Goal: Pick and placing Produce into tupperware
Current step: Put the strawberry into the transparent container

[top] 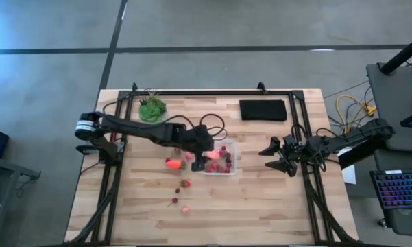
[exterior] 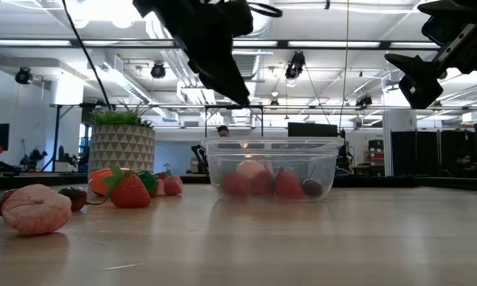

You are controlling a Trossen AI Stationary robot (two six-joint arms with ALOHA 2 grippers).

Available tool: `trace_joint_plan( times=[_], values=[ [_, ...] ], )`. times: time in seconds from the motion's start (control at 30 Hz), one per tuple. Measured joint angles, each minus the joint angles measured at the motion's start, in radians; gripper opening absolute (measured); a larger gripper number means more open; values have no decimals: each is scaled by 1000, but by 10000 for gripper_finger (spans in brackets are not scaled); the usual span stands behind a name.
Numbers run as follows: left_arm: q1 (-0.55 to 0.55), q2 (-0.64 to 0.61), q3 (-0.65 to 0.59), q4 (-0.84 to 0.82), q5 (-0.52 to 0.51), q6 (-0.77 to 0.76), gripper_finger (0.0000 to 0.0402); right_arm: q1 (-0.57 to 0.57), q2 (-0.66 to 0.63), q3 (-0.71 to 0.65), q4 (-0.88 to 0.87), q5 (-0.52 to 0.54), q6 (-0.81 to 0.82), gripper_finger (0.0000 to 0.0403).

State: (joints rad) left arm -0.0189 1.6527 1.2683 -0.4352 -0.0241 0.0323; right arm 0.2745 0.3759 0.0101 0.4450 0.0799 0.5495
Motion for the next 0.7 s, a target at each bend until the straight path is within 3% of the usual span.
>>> trace_joint_plan(
  times=[0.27, 0.33, 0.5, 0.6, 0.7],
  values=[
    [67, -86, 52, -482, -220, 123, 263, 0, 0, 0, 0, 0, 0, 301],
    [118, -88, 45, -541, -219, 20, 259, 0, 0, 0, -1, 0, 0, 299],
    [286, -45, 32, -605, -168, -460, 242, 0, -1, 0, 0, 0, 0, 298],
    [337, -22, 18, -574, -59, -542, 231, 0, 0, 0, 0, 0, 0, 301],
    [344, -7, -9, -539, -49, -558, 224, 0, 0, 0, 0, 0, 0, 302]
  ],
)
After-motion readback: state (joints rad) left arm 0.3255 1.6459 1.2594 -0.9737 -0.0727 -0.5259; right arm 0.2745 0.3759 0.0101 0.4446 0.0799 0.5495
